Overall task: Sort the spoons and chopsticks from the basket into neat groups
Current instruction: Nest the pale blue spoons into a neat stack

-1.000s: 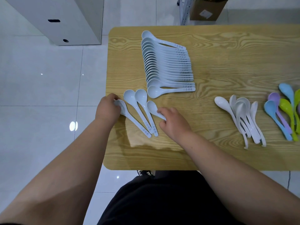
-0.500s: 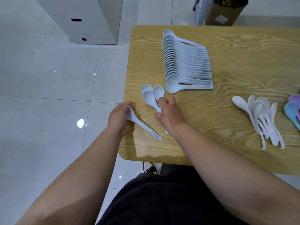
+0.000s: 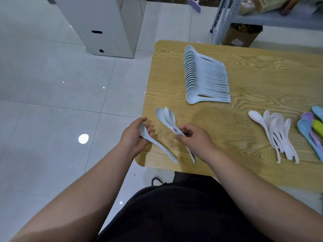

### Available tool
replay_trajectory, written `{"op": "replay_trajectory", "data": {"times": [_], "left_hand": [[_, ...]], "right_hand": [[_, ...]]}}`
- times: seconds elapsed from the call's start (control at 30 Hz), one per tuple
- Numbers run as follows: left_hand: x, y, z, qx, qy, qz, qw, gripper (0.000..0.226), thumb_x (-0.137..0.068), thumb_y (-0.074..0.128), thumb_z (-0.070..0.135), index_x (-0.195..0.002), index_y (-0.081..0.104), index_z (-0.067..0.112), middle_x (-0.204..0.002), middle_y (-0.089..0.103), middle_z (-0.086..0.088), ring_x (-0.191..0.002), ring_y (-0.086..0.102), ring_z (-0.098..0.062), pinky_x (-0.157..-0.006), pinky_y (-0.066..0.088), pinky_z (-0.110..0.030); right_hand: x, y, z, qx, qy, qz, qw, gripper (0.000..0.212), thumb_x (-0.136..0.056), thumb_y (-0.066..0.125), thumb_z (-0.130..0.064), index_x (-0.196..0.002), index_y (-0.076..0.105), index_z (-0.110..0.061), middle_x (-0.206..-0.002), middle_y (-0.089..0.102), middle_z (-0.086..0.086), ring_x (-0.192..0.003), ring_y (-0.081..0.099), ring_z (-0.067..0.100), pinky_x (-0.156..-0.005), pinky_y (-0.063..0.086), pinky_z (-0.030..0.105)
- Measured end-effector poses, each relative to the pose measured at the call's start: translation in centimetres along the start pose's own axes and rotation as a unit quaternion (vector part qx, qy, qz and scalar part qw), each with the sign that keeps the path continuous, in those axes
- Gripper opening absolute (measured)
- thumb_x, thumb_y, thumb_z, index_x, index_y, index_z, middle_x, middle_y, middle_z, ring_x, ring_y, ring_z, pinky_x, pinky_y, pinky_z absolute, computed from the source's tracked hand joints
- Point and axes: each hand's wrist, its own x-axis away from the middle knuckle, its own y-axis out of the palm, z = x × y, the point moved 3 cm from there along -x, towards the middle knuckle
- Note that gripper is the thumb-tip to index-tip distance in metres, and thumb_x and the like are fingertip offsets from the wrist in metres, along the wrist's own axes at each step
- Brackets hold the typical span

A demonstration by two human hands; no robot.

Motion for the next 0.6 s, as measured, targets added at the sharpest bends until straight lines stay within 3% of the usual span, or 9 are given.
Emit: {"op": "replay_trajectory", "data": {"times": [0.07,0.17,0.27,0.37,0.47,0.6], "left_hand": [[1.1,0.8,0.1,0.024,0.008,-0.033,0.999,0.018,-0.095,0.064,0.019,-0.108,0.069,0.008,-0.105,0.069,-0.012,-0.087,0.071,-0.023,-0.077,0.058,-0.037],[2.7,2.1,0.3,0.034,0.021,-0.064,0.997,0.020,-0.094,0.065,0.023,-0.090,0.079,0.008,-0.112,0.067,-0.018,-0.100,0.070,-0.034,-0.099,0.053,-0.055],[4.4,3.1,0.2,0.001,0.036,-0.090,0.995,0.022,-0.099,0.061,0.031,-0.103,0.072,0.012,-0.114,0.061,-0.016,-0.101,0.066,-0.035,-0.102,0.048,-0.059],[5.8,3.6,-0.4,-0.041,0.059,-0.083,0.994,0.014,-0.099,0.061,0.022,-0.107,0.069,0.013,-0.112,0.060,-0.011,-0.096,0.065,-0.030,-0.093,0.054,-0.055],[6.8,3.8,-1.0,-0.045,0.048,-0.068,0.996,0.010,-0.098,0.061,0.019,-0.103,0.064,0.011,-0.093,0.061,-0.008,-0.073,0.063,-0.020,-0.067,0.056,-0.036],[7.1,4.5,-2.4,-0.097,0.018,-0.044,0.994,0.025,-0.100,0.058,0.038,-0.106,0.061,0.013,-0.095,0.059,-0.005,-0.071,0.065,-0.017,-0.061,0.055,-0.032]], "right_hand": [[1.9,0.4,-1.1,0.013,-0.024,-0.030,0.999,0.026,-0.086,0.076,-0.024,-0.092,0.073,-0.049,-0.087,0.073,-0.020,-0.076,0.066,-0.005,-0.065,0.048,0.008],[4.3,0.6,-2.3,0.019,-0.039,-0.041,0.998,0.029,-0.086,0.076,-0.022,-0.094,0.074,-0.050,-0.092,0.075,-0.020,-0.084,0.069,-0.003,-0.070,0.050,0.011],[6.2,0.0,-3.4,0.034,-0.047,-0.041,0.997,0.028,-0.087,0.076,-0.021,-0.098,0.075,-0.047,-0.093,0.074,-0.026,-0.087,0.068,-0.009,-0.069,0.047,0.005],[7.7,-0.6,-3.7,0.024,-0.061,-0.040,0.997,0.026,-0.087,0.077,-0.019,-0.106,0.077,-0.037,-0.093,0.073,-0.028,-0.086,0.067,-0.011,-0.068,0.044,0.003],[9.0,-1.1,-3.3,-0.026,-0.062,-0.025,0.997,0.023,-0.088,0.076,-0.019,-0.104,0.077,-0.036,-0.099,0.075,-0.021,-0.093,0.069,-0.004,-0.075,0.051,0.010],[9.5,-2.8,-2.8,-0.059,-0.083,-0.023,0.995,0.024,-0.089,0.075,-0.015,-0.104,0.077,-0.033,-0.103,0.076,-0.010,-0.101,0.071,0.006,-0.090,0.056,0.026]]}}
